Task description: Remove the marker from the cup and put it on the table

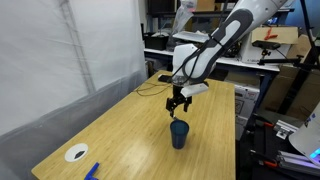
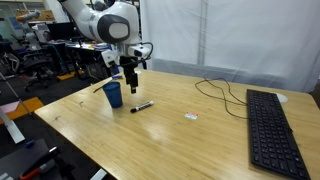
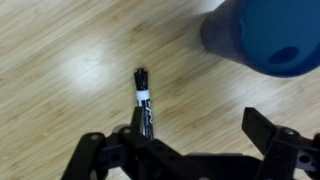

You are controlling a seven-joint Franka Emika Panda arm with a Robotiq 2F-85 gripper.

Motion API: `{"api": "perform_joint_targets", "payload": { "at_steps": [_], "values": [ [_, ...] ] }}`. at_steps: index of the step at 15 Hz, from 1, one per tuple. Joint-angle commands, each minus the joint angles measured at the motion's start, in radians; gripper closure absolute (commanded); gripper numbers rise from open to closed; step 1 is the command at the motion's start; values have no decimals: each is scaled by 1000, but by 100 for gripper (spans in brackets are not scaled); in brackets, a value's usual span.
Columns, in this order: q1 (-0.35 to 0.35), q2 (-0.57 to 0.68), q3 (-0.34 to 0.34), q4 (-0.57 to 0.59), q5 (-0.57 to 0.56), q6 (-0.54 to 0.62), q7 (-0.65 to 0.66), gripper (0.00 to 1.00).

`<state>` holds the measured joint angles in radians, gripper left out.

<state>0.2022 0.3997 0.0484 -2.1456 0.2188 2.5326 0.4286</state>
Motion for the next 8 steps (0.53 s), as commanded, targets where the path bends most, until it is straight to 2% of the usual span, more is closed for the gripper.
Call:
{"api": "perform_joint_targets", "payload": {
  "at_steps": [1, 5, 8],
  "values": [
    [-36, -91, 25, 16, 56, -158, -1, 0],
    [-44, -160, 20, 76, 95, -377, 20, 0],
    [-37, -182, 20, 102, 93, -451, 45, 0]
  ]
}}
